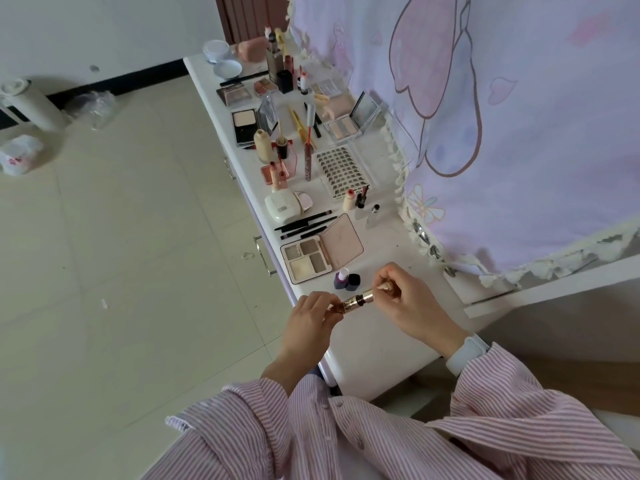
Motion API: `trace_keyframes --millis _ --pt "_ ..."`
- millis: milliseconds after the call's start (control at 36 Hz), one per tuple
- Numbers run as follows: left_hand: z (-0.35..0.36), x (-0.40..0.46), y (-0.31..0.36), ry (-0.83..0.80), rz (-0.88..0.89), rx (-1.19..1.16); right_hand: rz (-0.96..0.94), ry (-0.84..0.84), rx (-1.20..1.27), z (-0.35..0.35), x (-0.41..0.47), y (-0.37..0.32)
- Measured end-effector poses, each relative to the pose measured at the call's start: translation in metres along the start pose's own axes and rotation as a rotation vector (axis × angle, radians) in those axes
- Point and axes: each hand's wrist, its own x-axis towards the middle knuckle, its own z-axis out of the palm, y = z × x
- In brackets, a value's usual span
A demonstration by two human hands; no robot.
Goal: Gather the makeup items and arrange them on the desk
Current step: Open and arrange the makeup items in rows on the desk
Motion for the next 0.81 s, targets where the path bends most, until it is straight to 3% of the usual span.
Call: trace_keyframes --millis 389,611,806 --pt "0.003 -0.005 -0.019 0.012 -0.108 -0.095 -0.021 -0.023 0.178 -0.002 0.011 -0.013" --pt "0.008 0.004 -0.004 0.039 -0.189 -0.262 0.168 -0.025 0.258 0.015 -0.004 0.005" --pt "0.012 0.007 0.006 -0.014 -0.073 -0.208 0.283 0.017 0.336 0.030 -0.011 0.015"
